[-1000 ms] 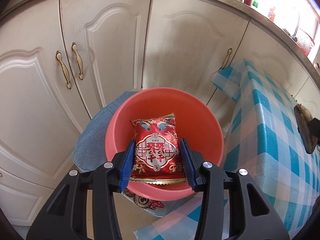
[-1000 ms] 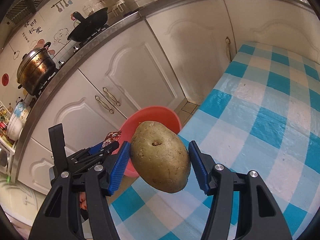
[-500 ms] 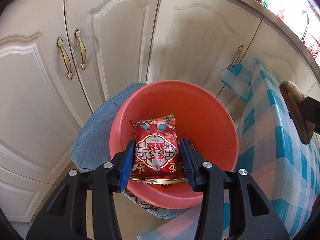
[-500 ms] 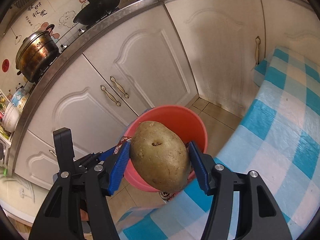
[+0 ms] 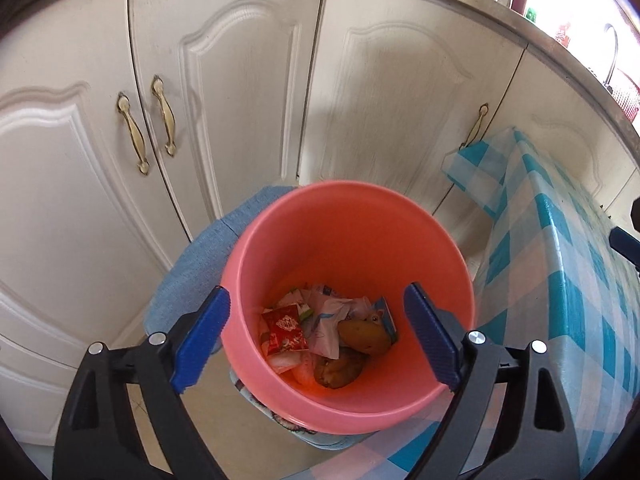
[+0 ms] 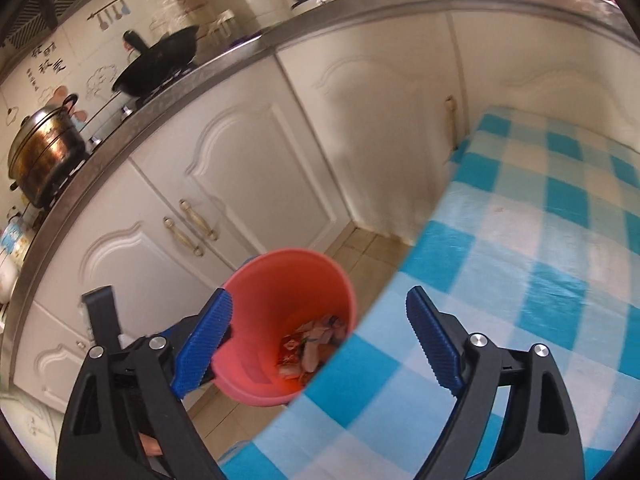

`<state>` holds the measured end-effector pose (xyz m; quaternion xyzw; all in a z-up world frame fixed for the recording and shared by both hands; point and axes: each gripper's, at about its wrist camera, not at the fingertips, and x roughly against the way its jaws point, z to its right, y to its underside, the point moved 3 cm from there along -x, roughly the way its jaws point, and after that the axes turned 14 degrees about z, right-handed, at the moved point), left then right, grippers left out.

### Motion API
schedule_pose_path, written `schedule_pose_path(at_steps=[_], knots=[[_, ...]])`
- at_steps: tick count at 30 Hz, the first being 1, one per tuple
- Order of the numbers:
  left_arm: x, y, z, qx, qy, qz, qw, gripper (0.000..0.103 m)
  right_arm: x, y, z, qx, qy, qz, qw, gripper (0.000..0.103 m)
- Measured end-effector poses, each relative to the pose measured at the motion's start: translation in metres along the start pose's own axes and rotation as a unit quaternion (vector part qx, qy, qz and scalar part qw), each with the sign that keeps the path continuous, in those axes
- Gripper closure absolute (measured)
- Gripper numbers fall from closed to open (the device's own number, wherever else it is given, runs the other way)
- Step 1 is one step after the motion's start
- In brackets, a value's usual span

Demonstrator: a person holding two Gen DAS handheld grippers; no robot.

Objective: Collect trash

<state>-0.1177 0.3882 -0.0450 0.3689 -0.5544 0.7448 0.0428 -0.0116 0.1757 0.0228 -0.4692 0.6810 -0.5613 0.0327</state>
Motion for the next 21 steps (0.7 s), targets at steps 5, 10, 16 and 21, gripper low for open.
schedule_pose_path(at_steps=[5, 10, 16, 21], knots=[[0.018, -0.014, 0.013, -0.017, 0.001, 0.020, 0.9996, 0.009, 0.026, 0.001, 0.023, 0.015, 0.053, 0.022, 0.998, 0.013], [0.041, -0.031, 0.044, -0.038, 0.021, 0.049, 0.9978, 0.007, 0.055, 0.004, 0.049, 0.028, 0.101, 0.044, 0.993, 0.013], [0.072, -0.048, 0.095, -0.059, 0.071, 0.078, 0.9927, 0.006, 0.102, -0.002, 0.073, 0.039, 0.157, 0.084, 0.983, 0.013], [0.111, -0.064, 0.144, -0.073, 0.122, 0.118, 0.9827, 0.004, 0.156, -0.015, 0.086, 0.048, 0.206, 0.131, 0.969, 0.013]])
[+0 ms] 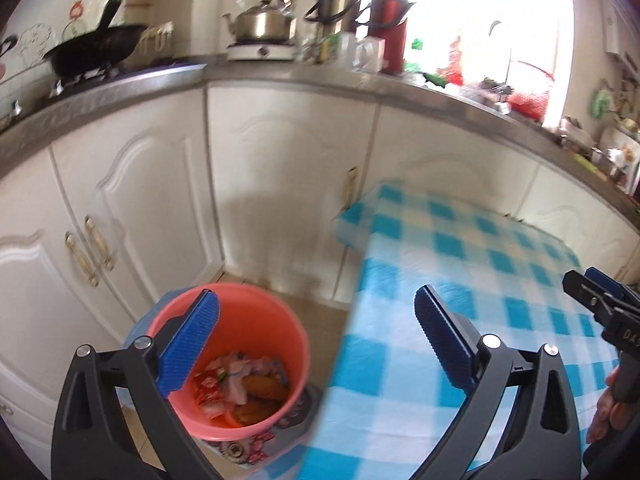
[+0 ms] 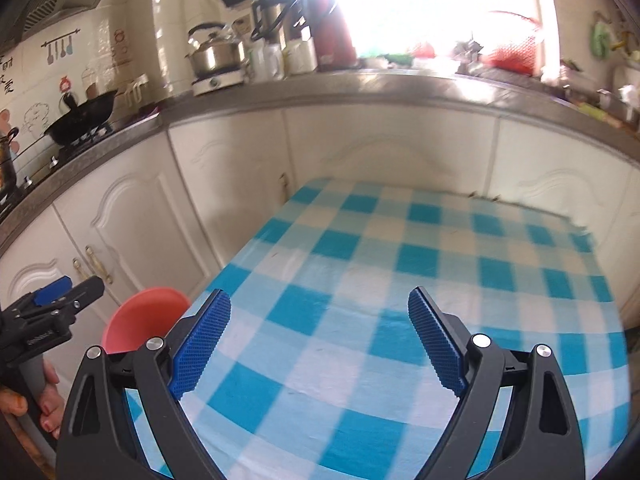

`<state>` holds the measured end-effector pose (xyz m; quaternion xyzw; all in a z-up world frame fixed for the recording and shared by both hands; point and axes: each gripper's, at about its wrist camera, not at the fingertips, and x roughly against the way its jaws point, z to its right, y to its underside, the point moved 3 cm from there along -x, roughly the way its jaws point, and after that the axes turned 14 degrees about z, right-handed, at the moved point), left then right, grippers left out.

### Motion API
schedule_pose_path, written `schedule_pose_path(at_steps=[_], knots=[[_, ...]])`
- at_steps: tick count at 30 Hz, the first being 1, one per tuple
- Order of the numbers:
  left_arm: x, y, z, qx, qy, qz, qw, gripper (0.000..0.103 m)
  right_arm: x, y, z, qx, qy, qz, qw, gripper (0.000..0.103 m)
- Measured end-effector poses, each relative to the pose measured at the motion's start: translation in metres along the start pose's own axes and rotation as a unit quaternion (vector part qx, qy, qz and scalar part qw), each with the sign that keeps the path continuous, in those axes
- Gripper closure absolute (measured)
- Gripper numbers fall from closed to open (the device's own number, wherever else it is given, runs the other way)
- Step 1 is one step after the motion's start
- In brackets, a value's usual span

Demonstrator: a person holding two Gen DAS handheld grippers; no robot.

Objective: Collect trash

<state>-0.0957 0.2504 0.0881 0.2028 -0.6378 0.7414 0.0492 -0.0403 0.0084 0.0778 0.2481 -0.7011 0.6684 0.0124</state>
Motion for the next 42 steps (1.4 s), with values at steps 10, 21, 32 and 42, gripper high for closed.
schedule_pose_path(at_steps=[10, 21, 32, 42], knots=[[0.040, -0.046, 0.099, -0.023, 0.084, 0.056, 0.9947, 0.004, 0.095, -0.053, 0.062, 0.013, 0.118, 0.115, 0.986, 0.009], [0.093, -0.079, 0.179, -0.041, 0.148, 0.106, 0.9826, 0.004, 0.200, -0.092, 0.097, 0.030, 0.225, 0.221, 0.949, 0.006], [0.129, -0.091, 0.214, -0.050, 0.174, 0.133, 0.9744, 0.004, 0.271, -0.104, 0.111, 0.006, 0.271, 0.286, 0.919, 0.005], [0.140, -0.089, 0.227, -0.065, 0.175, 0.139, 0.9726, 0.004, 0.294, -0.102, 0.111, -0.005, 0.275, 0.306, 0.912, 0.005]])
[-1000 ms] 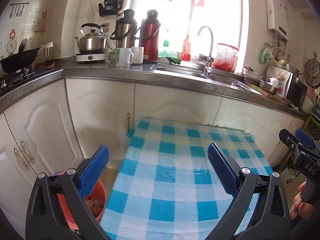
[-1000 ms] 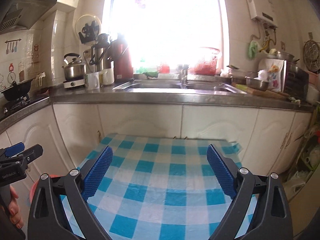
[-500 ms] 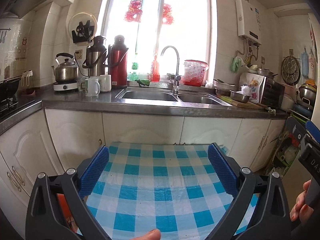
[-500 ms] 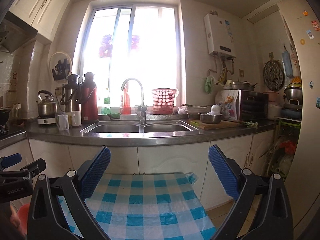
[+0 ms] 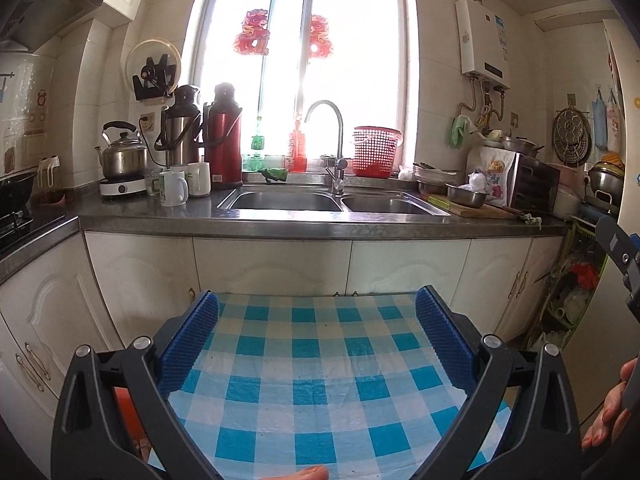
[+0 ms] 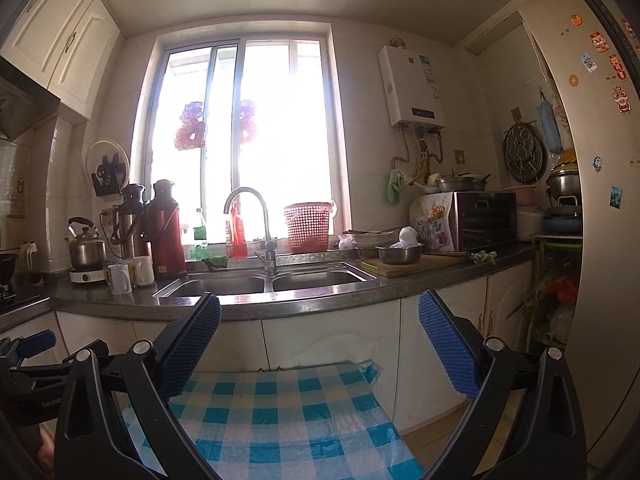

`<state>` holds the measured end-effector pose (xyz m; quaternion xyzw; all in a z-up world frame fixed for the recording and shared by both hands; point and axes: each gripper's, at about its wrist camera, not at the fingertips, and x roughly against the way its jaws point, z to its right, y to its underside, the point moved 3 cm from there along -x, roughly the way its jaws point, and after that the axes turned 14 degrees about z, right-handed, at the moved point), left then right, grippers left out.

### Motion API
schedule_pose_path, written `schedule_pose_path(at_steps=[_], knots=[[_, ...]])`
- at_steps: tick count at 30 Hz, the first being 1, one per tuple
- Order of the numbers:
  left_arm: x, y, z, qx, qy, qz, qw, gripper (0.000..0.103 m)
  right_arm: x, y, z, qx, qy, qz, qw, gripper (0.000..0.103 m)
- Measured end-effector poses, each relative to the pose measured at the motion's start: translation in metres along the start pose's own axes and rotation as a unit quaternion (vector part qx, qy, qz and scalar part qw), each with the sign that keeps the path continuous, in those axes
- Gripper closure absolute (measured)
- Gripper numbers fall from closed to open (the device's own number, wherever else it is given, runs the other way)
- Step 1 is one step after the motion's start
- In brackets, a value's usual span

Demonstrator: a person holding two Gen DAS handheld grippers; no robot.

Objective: Collect trash

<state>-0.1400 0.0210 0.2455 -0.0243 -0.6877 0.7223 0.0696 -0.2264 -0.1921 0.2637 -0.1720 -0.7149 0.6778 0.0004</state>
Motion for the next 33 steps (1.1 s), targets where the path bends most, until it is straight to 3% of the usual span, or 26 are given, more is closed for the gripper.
schedule_pose_path(at_steps=[33], knots=[[0.001, 0.005, 0.006, -0.012, 0.004, 0.000, 0.9999, 0.004, -0.007, 0.017, -0.010, 0.014, -0.014, -0.017, 1.000, 0.005]])
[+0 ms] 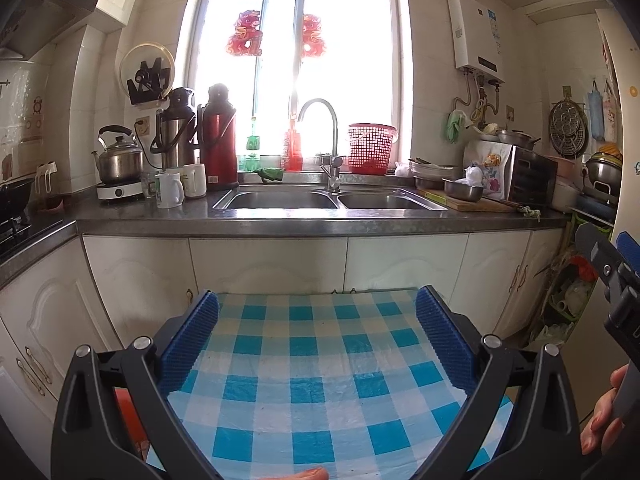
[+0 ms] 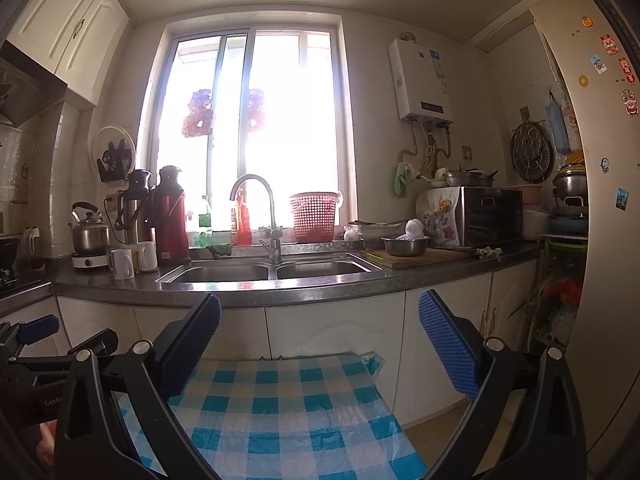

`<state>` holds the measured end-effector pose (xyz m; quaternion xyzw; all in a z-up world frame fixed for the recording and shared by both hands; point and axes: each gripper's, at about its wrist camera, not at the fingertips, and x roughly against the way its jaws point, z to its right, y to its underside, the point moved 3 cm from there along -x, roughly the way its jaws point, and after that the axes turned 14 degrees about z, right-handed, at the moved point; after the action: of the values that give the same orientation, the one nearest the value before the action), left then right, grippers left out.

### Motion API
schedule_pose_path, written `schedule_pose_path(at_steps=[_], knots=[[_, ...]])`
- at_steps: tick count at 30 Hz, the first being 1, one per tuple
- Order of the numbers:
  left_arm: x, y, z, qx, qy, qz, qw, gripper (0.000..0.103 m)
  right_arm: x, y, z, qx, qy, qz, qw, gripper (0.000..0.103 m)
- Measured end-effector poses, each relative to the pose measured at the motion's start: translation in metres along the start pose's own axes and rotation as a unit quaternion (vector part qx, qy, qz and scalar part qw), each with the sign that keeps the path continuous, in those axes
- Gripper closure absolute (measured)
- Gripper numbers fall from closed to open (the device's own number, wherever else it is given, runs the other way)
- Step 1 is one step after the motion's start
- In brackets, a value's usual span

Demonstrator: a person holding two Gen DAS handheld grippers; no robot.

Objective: Collect trash

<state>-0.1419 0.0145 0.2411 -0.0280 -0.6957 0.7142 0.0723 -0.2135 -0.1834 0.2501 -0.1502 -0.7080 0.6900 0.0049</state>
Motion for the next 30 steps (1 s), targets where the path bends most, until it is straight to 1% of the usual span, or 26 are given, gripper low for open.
schedule_pose_path(at_steps=[24, 30], knots=[[-0.020, 0.019, -0.005, 0.002, -0.003, -0.020, 0.9998, 0.004, -0.015, 0.023, -0.011, 0.006, -0.009, -0.021, 1.000, 0.005], [-0.029, 0.027, -0.007, 0.003, -0.006, -0.030, 0.9995, 0.004, -0.022, 0.032, -0.014, 0.005, -0.011, -0.030, 0.999, 0.005]])
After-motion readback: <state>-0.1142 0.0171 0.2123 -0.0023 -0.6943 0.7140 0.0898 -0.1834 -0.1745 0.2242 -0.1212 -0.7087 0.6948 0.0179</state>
